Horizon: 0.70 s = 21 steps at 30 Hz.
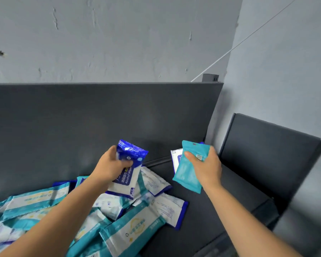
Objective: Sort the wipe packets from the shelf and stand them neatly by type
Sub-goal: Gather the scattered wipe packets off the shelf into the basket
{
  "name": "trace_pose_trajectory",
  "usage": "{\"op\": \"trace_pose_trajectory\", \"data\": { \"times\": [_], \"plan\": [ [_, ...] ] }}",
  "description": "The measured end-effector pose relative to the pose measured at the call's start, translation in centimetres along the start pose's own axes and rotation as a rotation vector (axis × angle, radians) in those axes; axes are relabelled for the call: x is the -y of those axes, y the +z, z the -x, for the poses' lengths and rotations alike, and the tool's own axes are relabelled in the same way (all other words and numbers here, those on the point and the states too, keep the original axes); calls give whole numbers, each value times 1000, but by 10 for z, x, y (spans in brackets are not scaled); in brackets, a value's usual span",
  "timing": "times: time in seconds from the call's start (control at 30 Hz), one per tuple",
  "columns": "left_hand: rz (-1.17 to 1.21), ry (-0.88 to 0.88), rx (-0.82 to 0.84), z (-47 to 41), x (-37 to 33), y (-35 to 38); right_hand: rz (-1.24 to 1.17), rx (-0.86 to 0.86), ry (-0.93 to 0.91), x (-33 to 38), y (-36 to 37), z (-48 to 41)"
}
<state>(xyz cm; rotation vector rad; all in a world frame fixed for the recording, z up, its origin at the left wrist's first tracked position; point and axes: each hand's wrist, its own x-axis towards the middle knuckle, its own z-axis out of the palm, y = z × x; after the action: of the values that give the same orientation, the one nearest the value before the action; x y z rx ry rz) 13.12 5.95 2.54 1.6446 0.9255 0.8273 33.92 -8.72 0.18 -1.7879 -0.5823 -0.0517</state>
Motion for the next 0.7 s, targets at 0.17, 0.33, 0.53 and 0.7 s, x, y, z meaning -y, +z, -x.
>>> {"op": "trace_pose_trajectory", "data": {
  "times": [0.17, 0.33, 0.53, 0.7],
  "plan": [
    [310, 110, 86, 33, -19, 12, -258, -147, 20, 30, -40, 54],
    [415, 124, 276, 82, -28, 19, -267, -319, 13, 48, -82, 130],
    [508, 48, 539, 160, -28, 45, -150, -522, 52, 43, -140, 225],
    [512, -23, 742, 234, -24, 71, -104, -702, 158, 27, -193, 302]
  ]
}}
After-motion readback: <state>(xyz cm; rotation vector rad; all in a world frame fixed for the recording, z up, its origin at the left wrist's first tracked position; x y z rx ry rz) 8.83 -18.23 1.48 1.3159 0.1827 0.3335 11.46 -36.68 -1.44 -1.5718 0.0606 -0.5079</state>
